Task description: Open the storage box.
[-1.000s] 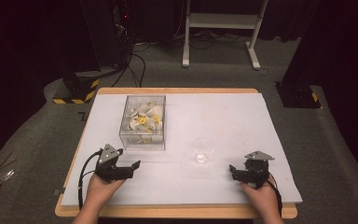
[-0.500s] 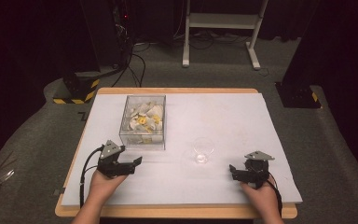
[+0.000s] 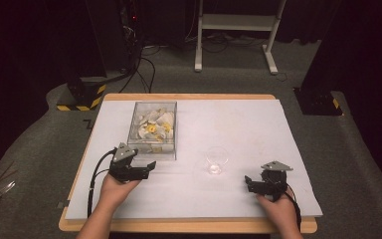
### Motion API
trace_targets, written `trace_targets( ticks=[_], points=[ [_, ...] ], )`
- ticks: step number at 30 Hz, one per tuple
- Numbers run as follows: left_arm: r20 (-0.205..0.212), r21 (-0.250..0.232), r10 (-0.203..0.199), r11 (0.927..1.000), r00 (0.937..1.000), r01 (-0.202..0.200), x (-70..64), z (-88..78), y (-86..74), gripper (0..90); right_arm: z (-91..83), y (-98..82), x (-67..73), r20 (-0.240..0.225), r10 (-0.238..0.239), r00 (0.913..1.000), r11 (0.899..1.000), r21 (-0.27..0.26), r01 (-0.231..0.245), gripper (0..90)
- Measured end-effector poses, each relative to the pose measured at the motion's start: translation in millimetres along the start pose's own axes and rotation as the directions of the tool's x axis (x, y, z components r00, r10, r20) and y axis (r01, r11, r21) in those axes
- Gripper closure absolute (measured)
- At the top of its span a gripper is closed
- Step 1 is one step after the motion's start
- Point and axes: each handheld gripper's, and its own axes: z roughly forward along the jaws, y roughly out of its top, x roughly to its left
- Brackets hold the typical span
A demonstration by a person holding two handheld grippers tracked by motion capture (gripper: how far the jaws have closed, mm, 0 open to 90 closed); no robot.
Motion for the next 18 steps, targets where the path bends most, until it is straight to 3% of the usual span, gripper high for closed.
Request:
trace_targets(
  ticks=[18],
  points=[
    [0.006,-0.015,-0.004,0.9999,1.0,0.004,1.6,15.3,9.8,14.7,0.1,0.0,0.0,0.0,0.001,1.0,1.0,0.0,-0.001,9.4]
  ],
)
